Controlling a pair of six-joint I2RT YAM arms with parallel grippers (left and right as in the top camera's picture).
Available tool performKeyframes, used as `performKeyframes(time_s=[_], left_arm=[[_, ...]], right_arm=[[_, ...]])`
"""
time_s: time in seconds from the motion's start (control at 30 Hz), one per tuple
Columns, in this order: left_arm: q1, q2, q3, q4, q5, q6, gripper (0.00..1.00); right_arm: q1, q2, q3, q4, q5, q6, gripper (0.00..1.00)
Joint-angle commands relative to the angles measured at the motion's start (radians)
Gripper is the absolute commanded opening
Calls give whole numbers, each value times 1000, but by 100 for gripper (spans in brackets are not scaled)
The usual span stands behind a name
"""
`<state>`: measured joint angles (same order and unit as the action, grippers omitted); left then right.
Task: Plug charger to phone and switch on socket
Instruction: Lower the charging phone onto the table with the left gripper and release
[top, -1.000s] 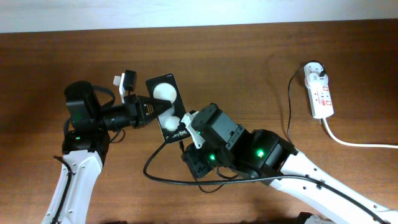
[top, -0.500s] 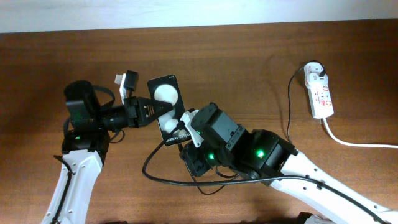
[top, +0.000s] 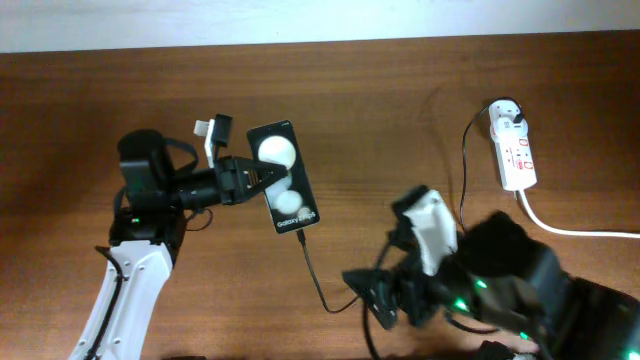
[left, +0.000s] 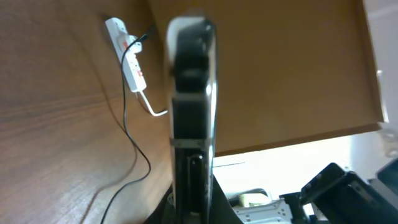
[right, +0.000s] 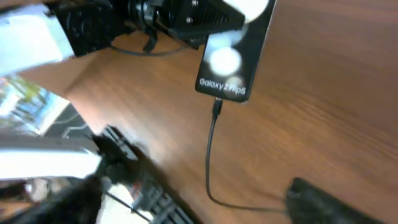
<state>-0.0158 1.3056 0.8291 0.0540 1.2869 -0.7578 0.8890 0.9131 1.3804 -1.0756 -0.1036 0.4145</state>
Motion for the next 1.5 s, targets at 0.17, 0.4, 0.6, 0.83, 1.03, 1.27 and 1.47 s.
performKeyframes(time_s=[0.17, 0.4, 0.6, 0.83, 1.03, 1.27, 1.47], left_arm=[[-234, 71, 32, 0, -307, 119, 0], [-257, 445, 331, -350, -467, 377, 0], [-256, 678, 438, -452, -534, 419, 0], [-257, 762, 438, -429, -532, 420, 0], [-257, 762, 438, -433, -604, 419, 15], [-257, 762, 438, -443, -645, 419, 25], [-257, 762, 435, -475, -686, 419, 43]], right_arm=[[-6, -35, 17, -142, 37, -6, 99], [-6, -35, 17, -170, 37, -6, 99], [-6, -35, 17, -170, 37, -6, 99], [-6, -35, 17, -170, 37, -6, 99], [-6, -35, 17, -170, 37, -6, 99], [-6, -35, 17, -169, 37, -6, 99], [-6, -35, 17, -170, 37, -6, 99]])
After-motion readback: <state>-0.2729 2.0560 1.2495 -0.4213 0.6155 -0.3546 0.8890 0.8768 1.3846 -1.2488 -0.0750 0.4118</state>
